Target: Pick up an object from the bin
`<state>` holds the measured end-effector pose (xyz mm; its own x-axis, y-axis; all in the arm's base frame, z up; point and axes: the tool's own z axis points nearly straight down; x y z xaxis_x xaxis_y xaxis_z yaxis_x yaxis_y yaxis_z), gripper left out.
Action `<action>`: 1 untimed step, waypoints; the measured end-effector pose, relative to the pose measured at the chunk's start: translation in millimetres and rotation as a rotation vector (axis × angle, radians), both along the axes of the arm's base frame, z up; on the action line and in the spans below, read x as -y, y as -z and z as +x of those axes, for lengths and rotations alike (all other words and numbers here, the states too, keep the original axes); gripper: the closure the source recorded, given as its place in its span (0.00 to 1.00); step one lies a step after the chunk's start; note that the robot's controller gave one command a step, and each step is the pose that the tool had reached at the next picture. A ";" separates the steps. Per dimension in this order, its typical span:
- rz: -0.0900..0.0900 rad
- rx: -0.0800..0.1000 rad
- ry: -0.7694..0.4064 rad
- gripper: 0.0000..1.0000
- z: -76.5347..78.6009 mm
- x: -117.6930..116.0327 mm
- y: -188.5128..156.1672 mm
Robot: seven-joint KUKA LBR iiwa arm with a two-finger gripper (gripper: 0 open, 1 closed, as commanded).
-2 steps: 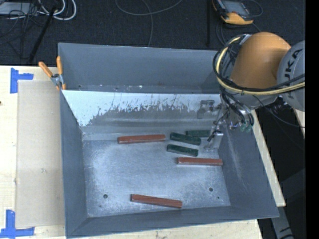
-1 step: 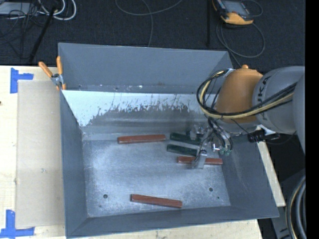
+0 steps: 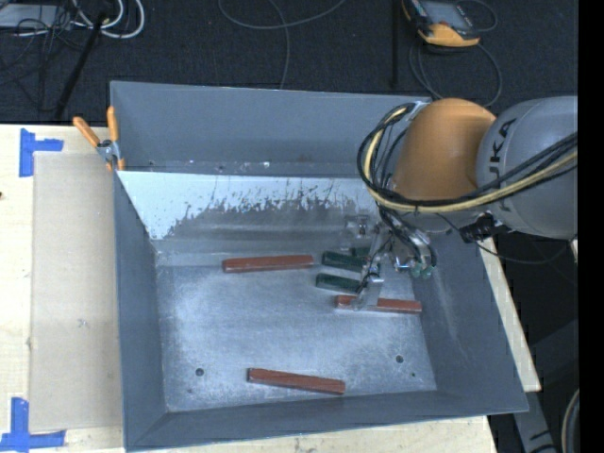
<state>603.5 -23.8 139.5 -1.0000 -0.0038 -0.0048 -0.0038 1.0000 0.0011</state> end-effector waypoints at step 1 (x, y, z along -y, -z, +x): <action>0.001 -0.005 0.160 0.00 18.1 50.2 69.3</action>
Offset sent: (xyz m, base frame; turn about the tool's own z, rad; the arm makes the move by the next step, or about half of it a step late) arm 0.0175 -0.0507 -0.0695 0.1609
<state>621.6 -74.0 70.2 -0.9878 0.1560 0.0001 0.1560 0.9878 0.0021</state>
